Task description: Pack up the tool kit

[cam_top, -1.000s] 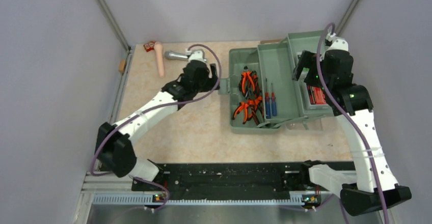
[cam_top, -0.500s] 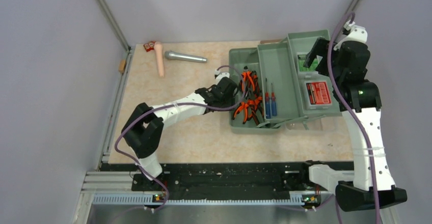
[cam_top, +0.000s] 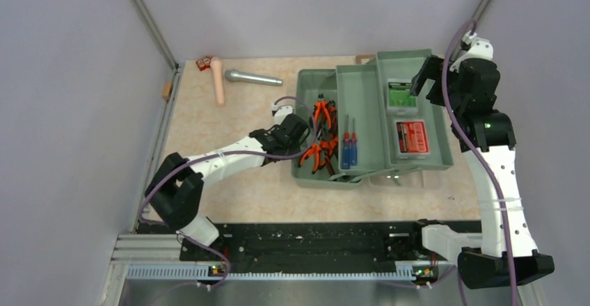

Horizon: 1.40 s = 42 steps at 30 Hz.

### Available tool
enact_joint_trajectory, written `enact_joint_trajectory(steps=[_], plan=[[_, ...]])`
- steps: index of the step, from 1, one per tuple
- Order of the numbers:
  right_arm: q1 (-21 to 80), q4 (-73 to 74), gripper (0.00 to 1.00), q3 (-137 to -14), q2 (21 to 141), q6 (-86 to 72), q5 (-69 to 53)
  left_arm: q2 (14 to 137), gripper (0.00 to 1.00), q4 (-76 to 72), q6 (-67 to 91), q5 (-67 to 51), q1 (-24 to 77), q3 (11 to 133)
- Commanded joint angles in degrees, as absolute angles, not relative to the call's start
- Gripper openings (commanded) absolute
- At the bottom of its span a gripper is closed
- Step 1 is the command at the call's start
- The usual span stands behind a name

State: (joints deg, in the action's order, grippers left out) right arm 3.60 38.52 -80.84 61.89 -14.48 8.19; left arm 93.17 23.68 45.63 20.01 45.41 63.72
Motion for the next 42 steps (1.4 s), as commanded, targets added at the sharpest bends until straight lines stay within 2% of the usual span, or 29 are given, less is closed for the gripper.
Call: enact_joint_trajectory(steps=[1,10,18,28,34,38,42], plan=[[3.05,35.53,0.98,-79.86,61.16,-13.38,5.95,81.00,0.00,33.54,47.69,33.06,39.07,57.79],[3.03,34.58,0.97,-76.91,63.03,-14.05,4.33,67.94,0.00,37.45,49.68,34.62,31.85,47.03],[1.53,32.93,0.93,-71.08,67.50,-15.99,-2.24,63.80,0.00,39.24,49.93,35.37,29.79,42.73],[0.70,27.87,0.76,-59.10,69.97,-17.15,-13.68,62.30,0.03,38.58,44.67,32.63,20.20,40.88],[0.83,21.53,0.60,-52.18,71.54,-20.64,-23.13,63.83,0.09,37.07,44.18,28.84,14.45,41.98],[1.96,17.83,0.58,-49.20,73.56,-20.88,-24.19,66.01,0.14,36.56,43.58,28.52,13.40,43.47],[4.43,16.52,0.56,-47.97,75.38,-19.96,-20.31,66.84,0.15,36.09,42.98,27.27,13.27,44.72]])
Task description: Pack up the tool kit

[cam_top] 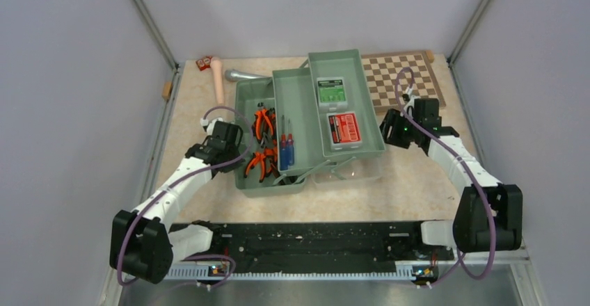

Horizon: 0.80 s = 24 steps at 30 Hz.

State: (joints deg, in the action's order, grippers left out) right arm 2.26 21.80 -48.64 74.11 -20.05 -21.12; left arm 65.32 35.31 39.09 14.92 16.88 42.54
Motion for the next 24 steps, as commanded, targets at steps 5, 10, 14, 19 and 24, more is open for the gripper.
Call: enact_joint_trajectory(steps=[5,10,14,19,24], plan=[[7.89,15.55,0.53,-46.42,75.69,-18.81,-13.55,65.96,0.15,34.89,42.07,25.06,13.27,44.29],[9.65,14.91,0.44,-45.62,74.76,-18.84,-10.91,65.05,0.15,33.62,42.04,23.21,13.27,42.80],[10.16,15.15,0.35,-45.87,74.32,-18.85,-10.58,64.86,0.15,32.74,41.63,21.26,13.32,42.63],[11.72,15.14,0.33,-45.88,74.25,-18.88,-8.78,64.45,0.16,31.32,41.41,18.12,13.36,42.68],[13.65,15.10,0.31,-45.63,74.36,-18.50,-5.02,64.21,0.16,30.51,41.57,16.33,13.37,42.45]])
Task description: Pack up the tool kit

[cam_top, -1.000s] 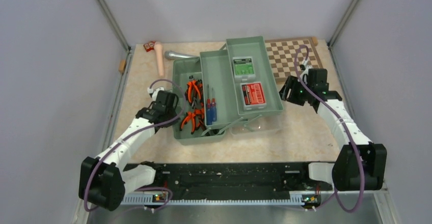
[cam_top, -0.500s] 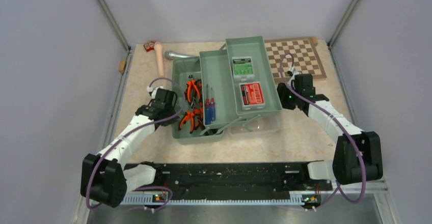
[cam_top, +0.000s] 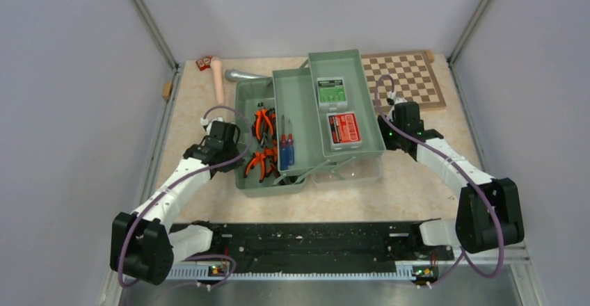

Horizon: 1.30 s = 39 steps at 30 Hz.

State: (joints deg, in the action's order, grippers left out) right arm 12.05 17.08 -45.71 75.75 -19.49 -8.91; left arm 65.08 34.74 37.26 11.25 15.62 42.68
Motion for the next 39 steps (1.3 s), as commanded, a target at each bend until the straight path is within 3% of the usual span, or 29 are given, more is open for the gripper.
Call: enact_joint_trajectory(steps=[1,5,11,21,39], plan=[[14.02,15.04,0.30,-45.51,74.37,-18.28,-4.45,64.23,0.16,30.42,41.49,16.24,13.36,42.45],[14.55,14.69,0.24,-45.76,74.80,-17.79,-3.95,64.28,0.16,30.33,41.45,16.02,13.36,42.41],[16.79,18.00,0.00,-48.69,72.29,-16.24,-0.58,63.31,0.16,29.42,40.88,14.18,13.36,41.90],[22.20,26.19,0.00,-55.51,69.63,-14.25,11.98,61.47,0.17,26.63,41.20,7.92,14.36,41.86],[27.69,35.37,0.00,-65.41,68.47,-12.00,22.26,57.05,0.20,23.55,43.64,3.87,17.75,41.79]])
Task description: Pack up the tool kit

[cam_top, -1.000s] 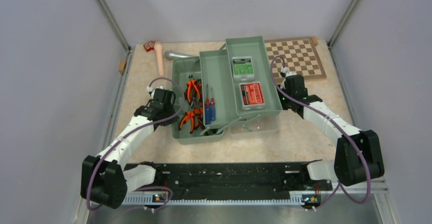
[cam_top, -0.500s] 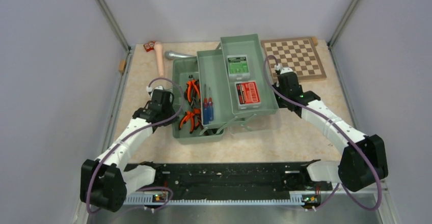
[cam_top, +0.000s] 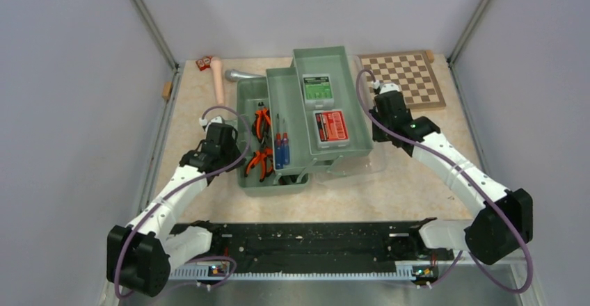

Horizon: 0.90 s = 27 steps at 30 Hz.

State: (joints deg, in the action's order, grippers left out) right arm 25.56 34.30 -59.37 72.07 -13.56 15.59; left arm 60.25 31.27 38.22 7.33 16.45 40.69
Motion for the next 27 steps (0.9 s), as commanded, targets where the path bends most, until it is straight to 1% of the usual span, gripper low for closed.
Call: enact_joint_trajectory(steps=[1,10,14,21,24,27], plan=[[28.56,36.01,0.00,-66.13,68.59,-11.71,23.92,57.13,0.21,23.16,43.90,3.64,18.16,41.63],[36.68,41.39,0.00,-74.26,71.16,-7.83,37.43,57.48,0.32,21.11,48.06,3.45,19.07,36.74],[40.27,43.27,0.00,-78.12,72.85,-5.39,43.60,57.17,0.35,18.04,50.09,0.95,19.11,34.39],[45.46,43.65,0.00,-83.47,75.80,1.92,53.68,58.92,0.36,11.23,55.00,-3.69,21.99,32.64],[47.75,43.08,0.00,-86.29,77.79,6.68,59.05,60.61,0.37,7.21,57.96,-4.10,25.17,32.52],[49.96,39.34,0.00,-87.50,78.86,13.06,64.19,63.28,0.37,2.79,60.79,-2.93,29.33,32.83]])
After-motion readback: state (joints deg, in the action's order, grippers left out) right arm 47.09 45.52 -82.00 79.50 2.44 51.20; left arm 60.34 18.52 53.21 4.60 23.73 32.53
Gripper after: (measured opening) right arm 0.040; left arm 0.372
